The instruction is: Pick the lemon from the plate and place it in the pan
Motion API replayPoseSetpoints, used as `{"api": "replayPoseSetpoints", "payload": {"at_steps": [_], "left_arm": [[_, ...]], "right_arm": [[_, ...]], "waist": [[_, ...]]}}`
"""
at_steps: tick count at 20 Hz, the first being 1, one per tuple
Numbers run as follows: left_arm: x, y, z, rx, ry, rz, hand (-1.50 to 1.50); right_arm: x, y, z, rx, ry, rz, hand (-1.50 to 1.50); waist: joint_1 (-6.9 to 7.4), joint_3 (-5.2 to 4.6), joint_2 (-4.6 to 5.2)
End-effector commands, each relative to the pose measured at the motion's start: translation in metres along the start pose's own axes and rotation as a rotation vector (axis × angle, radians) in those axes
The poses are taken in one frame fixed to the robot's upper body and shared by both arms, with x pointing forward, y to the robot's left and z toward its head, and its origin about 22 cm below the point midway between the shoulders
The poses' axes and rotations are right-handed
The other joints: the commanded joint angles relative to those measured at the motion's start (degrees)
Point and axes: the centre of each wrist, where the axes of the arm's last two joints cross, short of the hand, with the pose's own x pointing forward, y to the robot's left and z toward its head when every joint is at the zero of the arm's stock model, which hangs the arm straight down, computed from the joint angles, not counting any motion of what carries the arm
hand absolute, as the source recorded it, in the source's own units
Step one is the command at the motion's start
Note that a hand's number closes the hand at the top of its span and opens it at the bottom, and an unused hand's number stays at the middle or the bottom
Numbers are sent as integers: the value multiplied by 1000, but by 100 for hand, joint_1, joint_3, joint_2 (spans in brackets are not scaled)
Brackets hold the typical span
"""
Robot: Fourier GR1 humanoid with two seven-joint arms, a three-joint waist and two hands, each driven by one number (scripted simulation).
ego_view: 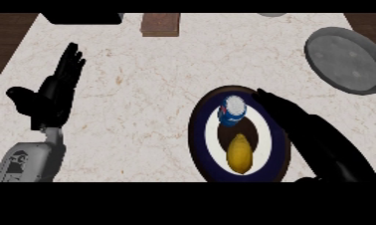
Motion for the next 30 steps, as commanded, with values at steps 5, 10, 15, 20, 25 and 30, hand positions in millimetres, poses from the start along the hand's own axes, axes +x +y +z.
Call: {"api": "replayPoseSetpoints", "payload": {"at_steps": [5,10,15,20,25,30], "left_arm": [[-4,12,5,3,3,3,0],[-3,-14,-11,19,-3,-5,0],[-5,0,4,4,-6,-2,0],[-8,-5,-7,-2,-6,7,0],[11,2,-7,7,-11,-7,0],[-11,-10,-12,9,10,-14,0]], "right_arm": [[4,27,-29,107,-15,17,-150],[4,46,-16,132,-20,65,-150],[1,62,-25,155,25,103,-150],[0,47,-37,190,98,234,-150],[18,64,-59,221,146,277,-150],[-5,81,-59,240,120,255,-150]], "waist": [[21,-1,1],[-30,0,1],[-15,0,-2],[-23,-2,2],[12,-1,-1],[-19,0,5]]}}
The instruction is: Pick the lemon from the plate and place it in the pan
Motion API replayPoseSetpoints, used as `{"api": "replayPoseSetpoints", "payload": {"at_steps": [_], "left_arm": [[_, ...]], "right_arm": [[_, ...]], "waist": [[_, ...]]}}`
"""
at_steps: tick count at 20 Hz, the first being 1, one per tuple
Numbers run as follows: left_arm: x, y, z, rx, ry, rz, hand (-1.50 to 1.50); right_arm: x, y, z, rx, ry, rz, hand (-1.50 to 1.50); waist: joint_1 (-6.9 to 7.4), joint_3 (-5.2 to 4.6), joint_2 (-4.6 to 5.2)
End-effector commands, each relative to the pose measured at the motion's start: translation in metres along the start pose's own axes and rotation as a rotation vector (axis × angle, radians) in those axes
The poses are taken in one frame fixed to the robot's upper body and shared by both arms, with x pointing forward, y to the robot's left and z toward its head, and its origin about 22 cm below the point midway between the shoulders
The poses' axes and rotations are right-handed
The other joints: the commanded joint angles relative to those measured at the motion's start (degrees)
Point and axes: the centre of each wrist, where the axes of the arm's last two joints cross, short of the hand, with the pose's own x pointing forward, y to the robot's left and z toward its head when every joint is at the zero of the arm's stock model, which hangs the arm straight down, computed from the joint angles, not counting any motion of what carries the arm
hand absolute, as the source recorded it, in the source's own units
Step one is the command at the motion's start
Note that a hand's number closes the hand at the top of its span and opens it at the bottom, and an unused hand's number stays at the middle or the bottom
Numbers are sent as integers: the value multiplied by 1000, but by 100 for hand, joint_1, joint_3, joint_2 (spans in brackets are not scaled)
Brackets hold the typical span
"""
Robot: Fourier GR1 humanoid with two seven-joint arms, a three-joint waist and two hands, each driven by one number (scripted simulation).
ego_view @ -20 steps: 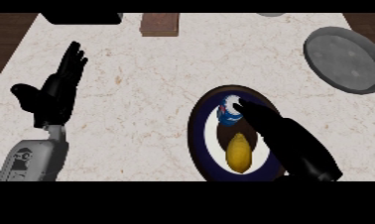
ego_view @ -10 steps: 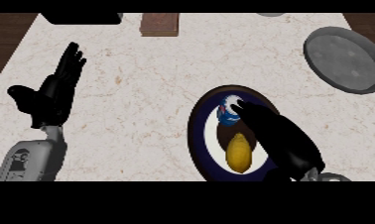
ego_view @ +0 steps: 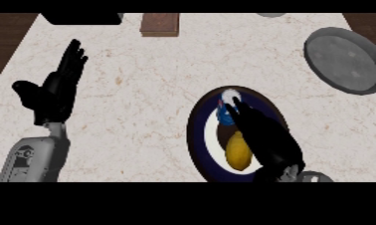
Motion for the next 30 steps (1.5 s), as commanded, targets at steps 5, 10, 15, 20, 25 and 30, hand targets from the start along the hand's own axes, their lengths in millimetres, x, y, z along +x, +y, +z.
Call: {"api": "replayPoseSetpoints", "payload": {"at_steps": [5,10,15,20,25,30], "left_arm": [[0,-2,2,-14,0,2,0],[-5,-14,5,7,4,6,0],[-9,14,7,-4,6,14,0],[-7,11,12,2,4,-1,0],[11,23,5,1,-11,5,0],[4,-1,-5,10,2,5,0]], "right_arm": [[-7,4,-36,46,23,30,-150],[1,29,-23,95,34,59,-150],[-15,51,-39,124,35,52,-150],[-2,50,-41,166,-99,99,150],[4,39,-44,125,-100,105,150],[-6,48,-45,85,-105,123,150]], "waist": [[19,9,25],[-5,8,20],[4,9,21],[31,9,17],[15,8,16],[-3,8,21]]}}
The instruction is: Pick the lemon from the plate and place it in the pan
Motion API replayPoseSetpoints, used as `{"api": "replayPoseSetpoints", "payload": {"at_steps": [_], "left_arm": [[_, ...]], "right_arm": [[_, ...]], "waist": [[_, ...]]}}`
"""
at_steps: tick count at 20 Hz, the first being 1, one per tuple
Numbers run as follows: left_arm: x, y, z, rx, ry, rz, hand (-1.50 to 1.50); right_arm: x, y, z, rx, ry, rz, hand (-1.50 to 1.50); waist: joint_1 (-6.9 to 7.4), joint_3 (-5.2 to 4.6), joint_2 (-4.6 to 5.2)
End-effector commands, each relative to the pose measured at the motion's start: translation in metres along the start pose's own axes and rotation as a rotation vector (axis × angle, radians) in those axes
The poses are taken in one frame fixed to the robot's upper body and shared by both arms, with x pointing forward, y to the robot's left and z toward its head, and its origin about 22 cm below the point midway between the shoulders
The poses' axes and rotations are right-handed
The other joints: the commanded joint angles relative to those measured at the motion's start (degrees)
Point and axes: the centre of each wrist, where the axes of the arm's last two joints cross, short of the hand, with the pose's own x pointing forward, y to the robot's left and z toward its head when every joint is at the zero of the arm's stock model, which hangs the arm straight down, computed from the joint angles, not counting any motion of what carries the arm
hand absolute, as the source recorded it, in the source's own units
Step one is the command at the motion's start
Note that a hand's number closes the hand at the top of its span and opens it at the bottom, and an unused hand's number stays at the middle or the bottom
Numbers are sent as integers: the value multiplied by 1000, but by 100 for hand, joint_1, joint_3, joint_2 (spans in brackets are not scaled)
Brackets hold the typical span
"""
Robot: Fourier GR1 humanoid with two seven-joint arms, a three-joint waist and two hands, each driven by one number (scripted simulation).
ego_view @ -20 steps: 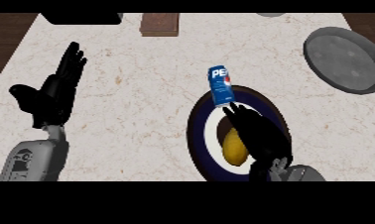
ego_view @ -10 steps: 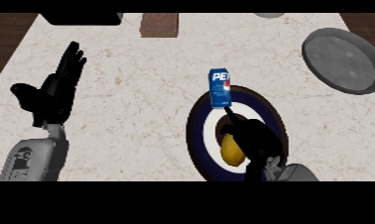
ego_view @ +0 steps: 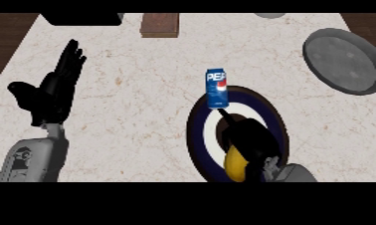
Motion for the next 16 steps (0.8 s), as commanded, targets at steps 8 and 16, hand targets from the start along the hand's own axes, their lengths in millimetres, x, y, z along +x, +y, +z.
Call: {"api": "replayPoseSetpoints", "payload": {"at_steps": [8,16], "left_arm": [[-10,-17,13,-8,10,-4,0],[-11,-4,7,19,22,0,0]], "right_arm": [[-46,-26,25,-205,163,-112,150],[-32,-69,85,-703,121,-155,150]], "waist": [[3,27,53],[-89,26,38]]}}
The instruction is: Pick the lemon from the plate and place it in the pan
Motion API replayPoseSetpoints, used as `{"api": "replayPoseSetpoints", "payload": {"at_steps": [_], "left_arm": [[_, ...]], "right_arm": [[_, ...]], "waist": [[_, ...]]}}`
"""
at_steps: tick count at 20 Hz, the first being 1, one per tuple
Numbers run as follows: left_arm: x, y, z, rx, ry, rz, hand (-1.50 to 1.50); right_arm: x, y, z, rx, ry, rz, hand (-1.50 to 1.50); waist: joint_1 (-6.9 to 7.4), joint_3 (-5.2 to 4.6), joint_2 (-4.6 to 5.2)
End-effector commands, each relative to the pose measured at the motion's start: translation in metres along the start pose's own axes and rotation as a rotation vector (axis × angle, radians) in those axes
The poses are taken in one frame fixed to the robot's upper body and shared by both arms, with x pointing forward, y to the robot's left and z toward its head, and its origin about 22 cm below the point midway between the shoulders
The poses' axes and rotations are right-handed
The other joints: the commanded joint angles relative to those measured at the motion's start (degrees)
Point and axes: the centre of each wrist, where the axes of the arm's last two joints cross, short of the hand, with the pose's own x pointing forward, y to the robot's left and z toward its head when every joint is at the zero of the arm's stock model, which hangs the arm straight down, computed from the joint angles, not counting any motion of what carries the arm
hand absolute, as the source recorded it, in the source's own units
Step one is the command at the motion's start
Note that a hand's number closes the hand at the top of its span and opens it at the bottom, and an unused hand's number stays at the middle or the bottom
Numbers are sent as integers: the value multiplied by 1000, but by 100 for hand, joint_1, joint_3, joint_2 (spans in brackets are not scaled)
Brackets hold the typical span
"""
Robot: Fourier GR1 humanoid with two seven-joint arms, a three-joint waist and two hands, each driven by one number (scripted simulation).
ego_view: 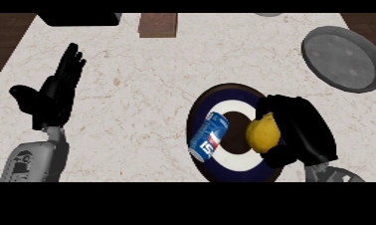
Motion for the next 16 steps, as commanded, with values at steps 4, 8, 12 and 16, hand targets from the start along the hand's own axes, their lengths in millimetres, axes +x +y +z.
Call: {"api": "replayPoseSetpoints", "payload": {"at_steps": [4,8,12,16], "left_arm": [[0,-9,-3,-13,-3,13,0],[8,11,-1,-14,0,-6,0],[14,5,-11,-8,-19,5,0],[13,7,-11,-20,-33,3,0]], "right_arm": [[-18,-54,15,-275,58,-97,150],[-36,-85,-12,-356,97,-212,150],[-85,-100,-5,-405,105,-440,150],[-146,-104,-32,-460,159,-473,150]], "waist": [[26,0,21],[107,1,29],[19,9,31],[122,8,56]]}}
